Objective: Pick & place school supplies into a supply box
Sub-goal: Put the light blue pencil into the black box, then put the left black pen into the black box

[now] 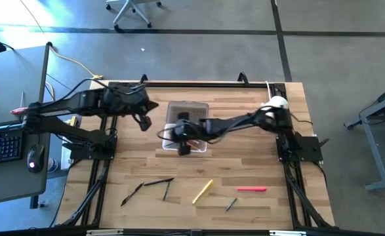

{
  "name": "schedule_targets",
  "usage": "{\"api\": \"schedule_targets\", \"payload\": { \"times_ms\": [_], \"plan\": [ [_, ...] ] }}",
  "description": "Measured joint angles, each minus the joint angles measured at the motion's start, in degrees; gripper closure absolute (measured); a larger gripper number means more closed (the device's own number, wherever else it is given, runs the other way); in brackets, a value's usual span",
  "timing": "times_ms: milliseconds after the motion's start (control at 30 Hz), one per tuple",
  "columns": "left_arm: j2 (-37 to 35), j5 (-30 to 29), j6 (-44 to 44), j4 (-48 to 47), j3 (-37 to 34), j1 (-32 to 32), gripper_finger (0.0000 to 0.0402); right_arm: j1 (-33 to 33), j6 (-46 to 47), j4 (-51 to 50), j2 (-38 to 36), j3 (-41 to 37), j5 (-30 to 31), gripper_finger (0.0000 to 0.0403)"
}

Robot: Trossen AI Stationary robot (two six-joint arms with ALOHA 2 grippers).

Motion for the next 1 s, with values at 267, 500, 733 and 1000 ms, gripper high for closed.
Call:
{"api": "schedule_targets", "payload": {
  "times_ms": [267,500,733,1000],
  "plan": [
    [-1.5,0.4,-5.0,-5.9,-0.1,0.0,0.0355,-1.9,6.0,-7.9,10.9,13.0,-3.2,0.0402],
    [0.2,1.7,-7.2,-7.6,0.0,0.0,0.0355,-1.4,6.2,-11.8,12.9,14.3,-3.0,0.0352],
    [0.8,1.7,-7.2,-7.5,-0.1,0.0,0.0355,2.6,3.7,-16.7,6.0,14.4,4.8,0.0291],
    [1.7,8.3,-13.2,-15.7,0.0,-0.1,0.0355,8.5,5.1,-31.7,-4.1,14.4,8.7,0.0285]
  ]
}}
